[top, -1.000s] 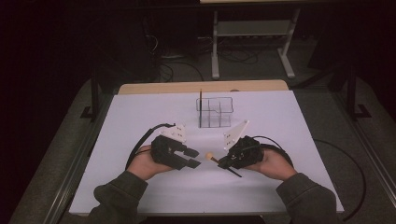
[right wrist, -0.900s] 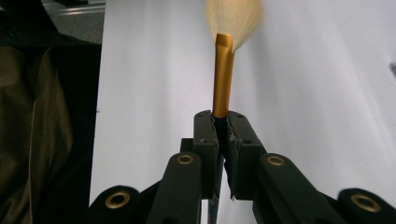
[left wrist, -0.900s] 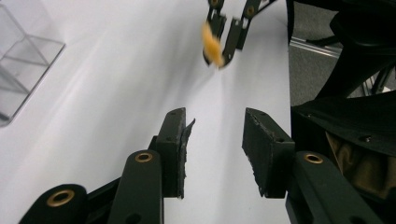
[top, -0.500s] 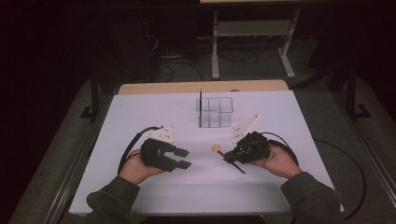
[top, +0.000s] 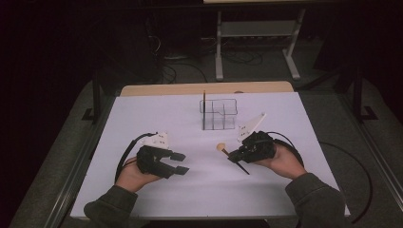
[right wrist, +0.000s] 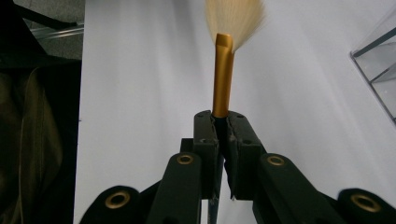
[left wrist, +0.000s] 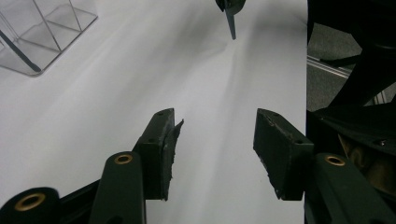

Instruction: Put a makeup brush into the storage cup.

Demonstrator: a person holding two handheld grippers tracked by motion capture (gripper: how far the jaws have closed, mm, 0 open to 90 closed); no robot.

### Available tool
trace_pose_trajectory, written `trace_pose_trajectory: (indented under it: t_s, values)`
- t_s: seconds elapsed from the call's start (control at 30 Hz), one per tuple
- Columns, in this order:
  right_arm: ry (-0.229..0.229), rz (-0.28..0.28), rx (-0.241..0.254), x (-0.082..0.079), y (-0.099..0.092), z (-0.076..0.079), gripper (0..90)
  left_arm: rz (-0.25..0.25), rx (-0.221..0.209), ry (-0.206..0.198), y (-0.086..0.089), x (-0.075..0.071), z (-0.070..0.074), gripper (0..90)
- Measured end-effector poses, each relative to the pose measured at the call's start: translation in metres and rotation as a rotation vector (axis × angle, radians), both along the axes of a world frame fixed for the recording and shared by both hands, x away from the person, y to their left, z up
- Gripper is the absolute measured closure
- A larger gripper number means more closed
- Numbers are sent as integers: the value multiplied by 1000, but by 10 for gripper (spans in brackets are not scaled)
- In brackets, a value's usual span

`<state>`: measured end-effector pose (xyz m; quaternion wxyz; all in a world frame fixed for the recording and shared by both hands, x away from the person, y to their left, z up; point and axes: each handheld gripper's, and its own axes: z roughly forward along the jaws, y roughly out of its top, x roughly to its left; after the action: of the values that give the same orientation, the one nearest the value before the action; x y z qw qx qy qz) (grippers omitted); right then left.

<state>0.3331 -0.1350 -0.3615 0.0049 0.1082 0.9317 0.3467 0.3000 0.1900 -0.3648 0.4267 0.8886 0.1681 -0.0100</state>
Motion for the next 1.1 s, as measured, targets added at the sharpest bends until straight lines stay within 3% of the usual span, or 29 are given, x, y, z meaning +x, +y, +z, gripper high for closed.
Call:
trace_pose_trajectory:
  t_s: [0.5,1.1]
  values:
    - [0,-27,15,3,-2,2,830,38,-14,-22,11,-4,-8,469]
    - [4,-52,31,6,-4,3,830,79,-33,-10,25,-10,-18,413]
